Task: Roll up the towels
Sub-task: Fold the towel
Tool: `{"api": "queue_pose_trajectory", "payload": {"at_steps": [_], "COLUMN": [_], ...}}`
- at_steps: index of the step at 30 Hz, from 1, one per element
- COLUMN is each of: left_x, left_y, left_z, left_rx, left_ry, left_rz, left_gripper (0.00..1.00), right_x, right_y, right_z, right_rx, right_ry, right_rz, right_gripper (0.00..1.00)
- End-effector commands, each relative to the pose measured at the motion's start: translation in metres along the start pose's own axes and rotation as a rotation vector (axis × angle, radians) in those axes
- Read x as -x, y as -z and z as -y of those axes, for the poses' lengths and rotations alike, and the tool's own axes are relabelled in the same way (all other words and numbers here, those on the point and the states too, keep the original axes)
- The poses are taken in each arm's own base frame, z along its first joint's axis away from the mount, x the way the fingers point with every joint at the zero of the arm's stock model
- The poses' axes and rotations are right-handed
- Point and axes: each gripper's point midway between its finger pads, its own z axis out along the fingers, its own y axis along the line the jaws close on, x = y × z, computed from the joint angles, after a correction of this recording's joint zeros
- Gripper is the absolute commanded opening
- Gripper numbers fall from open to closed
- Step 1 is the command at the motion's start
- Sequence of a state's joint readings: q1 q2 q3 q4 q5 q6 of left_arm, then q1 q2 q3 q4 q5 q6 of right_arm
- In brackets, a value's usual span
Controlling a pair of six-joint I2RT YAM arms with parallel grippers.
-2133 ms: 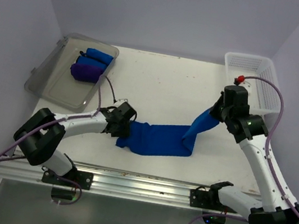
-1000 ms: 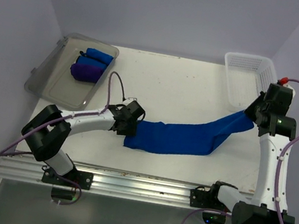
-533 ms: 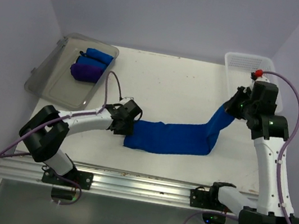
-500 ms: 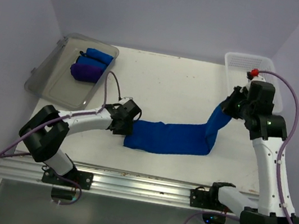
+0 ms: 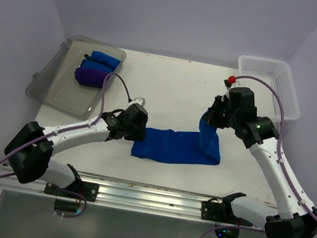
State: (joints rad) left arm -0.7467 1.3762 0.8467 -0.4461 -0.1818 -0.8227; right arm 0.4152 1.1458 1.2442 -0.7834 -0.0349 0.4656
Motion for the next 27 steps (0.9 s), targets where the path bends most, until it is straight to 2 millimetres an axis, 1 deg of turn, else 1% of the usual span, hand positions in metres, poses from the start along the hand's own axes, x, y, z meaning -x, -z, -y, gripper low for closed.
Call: {"api": "queue_pose_trajectory", "payload": {"at_steps": [1, 3, 4, 5, 7, 8, 10, 14, 19, 20, 27], "left_x": [0.001, -0.004, -0.010, -0.012, -0.020, -0.022, -0.026, -0.029, -0.026, -0.026, -0.023], "left_y": [-0.012, -0.023, -0.034, -0.037, -0.043, -0.044, -0.042, -0.032, -0.021, -0.020, -0.010], "left_z": [0.035, 0.031, 0.024, 0.022, 0.009, 0.004, -0.007, -0.019, -0.024, -0.027, -0.032], "left_rx": [-0.123, -0.094, -0.053, -0.035, 0.028, 0.046, 0.088, 0.118, 0.139, 0.148, 0.167], "left_ry": [-0.032, -0.042, -0.053, -0.057, -0.063, -0.065, -0.066, -0.060, -0.054, -0.055, -0.048], "left_rz": [-0.006, -0.027, -0.052, -0.061, -0.084, -0.089, -0.099, -0.094, -0.077, -0.080, -0.060], "left_gripper": [0.43, 0.43, 0.42, 0.42, 0.42, 0.41, 0.41, 0.42, 0.43, 0.43, 0.44], "right_x": [0.009, 0.009, 0.009, 0.007, 0.005, 0.003, -0.001, -0.010, -0.021, -0.023, -0.038], "right_y": [-0.003, -0.004, -0.003, -0.002, -0.003, -0.004, -0.006, -0.014, -0.024, -0.024, -0.032], "right_z": [-0.010, -0.011, -0.012, -0.015, -0.017, -0.022, -0.025, -0.043, -0.062, -0.069, -0.091], "right_rx": [0.015, 0.009, 0.012, 0.012, 0.009, 0.021, 0.020, 0.047, 0.066, 0.080, 0.084], "right_ry": [-0.017, -0.013, -0.007, 0.001, 0.010, 0.020, 0.022, 0.049, 0.081, 0.092, 0.151], "right_rz": [0.050, 0.053, 0.053, 0.050, 0.044, 0.039, 0.030, 0.010, -0.015, -0.015, -0.043], "right_gripper": [0.00, 0.00, 0.00, 0.00, 0.00, 0.00, 0.00, 0.00, 0.00, 0.00, 0.00]}}
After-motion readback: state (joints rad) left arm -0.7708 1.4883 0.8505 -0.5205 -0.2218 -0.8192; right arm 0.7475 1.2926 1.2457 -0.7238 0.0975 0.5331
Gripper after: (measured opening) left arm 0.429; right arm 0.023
